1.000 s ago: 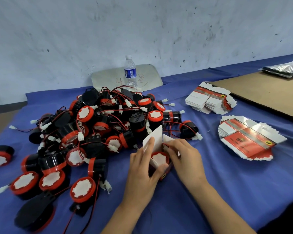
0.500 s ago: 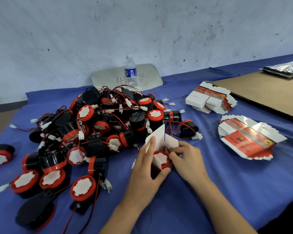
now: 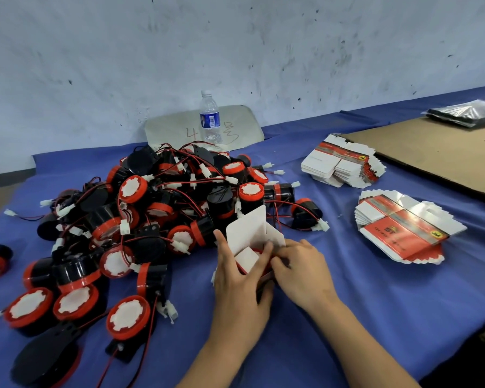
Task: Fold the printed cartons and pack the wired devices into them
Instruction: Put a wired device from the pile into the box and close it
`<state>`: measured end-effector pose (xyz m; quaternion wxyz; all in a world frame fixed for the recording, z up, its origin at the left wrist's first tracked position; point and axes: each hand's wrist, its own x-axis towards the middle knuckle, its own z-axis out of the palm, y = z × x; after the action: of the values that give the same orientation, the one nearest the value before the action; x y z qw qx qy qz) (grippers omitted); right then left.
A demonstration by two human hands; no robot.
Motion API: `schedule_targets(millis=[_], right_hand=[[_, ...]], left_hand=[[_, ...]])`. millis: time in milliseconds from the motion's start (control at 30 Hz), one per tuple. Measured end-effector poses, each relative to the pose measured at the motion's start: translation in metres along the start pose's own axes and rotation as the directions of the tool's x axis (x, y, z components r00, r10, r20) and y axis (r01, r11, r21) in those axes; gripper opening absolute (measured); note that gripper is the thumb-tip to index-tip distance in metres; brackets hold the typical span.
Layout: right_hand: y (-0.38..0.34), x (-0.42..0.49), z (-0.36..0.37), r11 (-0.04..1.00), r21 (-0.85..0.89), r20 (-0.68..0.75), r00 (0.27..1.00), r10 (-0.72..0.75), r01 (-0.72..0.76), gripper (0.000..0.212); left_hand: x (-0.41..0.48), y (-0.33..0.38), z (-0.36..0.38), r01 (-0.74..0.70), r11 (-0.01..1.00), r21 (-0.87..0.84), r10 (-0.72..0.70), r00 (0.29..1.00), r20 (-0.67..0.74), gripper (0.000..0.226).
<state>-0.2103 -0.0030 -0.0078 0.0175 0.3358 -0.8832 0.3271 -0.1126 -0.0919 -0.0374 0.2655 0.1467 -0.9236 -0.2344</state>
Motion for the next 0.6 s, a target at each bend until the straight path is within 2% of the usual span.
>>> schedule_targets(millis=[133,267,300,367,400,467,600], right_hand=[[-0.004,-0.004,0.001,0.994,-0.029,0.012,0.994,-0.105,0.106,0.026],[-0.007,-0.008,0.002,0.977,-0.026,-0.055,0.975,-0.213,0.212,0.023],[-0.008,-0.009,0.001,0.972,0.043,-0.113,0.968,-0.226,0.232,0.017],[-0.012,-0.013,-0.003,0.922,0.308,-0.238,0.958,-0.163,0.234,0.008],[-0.013,-0.013,-0.004,0.875,0.433,-0.259,0.959,-0.111,0.218,0.014],[-0.014,-0.012,-0.005,0.796,0.585,-0.217,0.976,-0.034,0.158,0.026],[-0.014,-0.007,-0.003,0.72,0.691,-0.117,0.993,0.031,0.059,0.03]], left_hand=[[0.002,-0.004,-0.004,0.022,0.997,-0.069,-0.025,0.999,-0.038,0.073],[0.006,-0.005,-0.008,0.092,0.992,-0.082,-0.093,0.996,-0.013,0.055],[0.007,-0.005,-0.009,0.09,0.991,-0.097,-0.092,0.996,-0.021,0.052],[0.008,-0.006,-0.011,0.065,0.988,-0.139,-0.071,0.997,-0.036,0.05],[0.009,-0.006,-0.012,0.057,0.986,-0.159,-0.063,0.998,-0.031,0.053],[0.011,-0.005,-0.014,0.056,0.979,-0.196,-0.056,0.998,0.005,0.057],[0.012,-0.007,-0.014,0.031,0.969,-0.247,-0.025,0.999,0.025,0.052]])
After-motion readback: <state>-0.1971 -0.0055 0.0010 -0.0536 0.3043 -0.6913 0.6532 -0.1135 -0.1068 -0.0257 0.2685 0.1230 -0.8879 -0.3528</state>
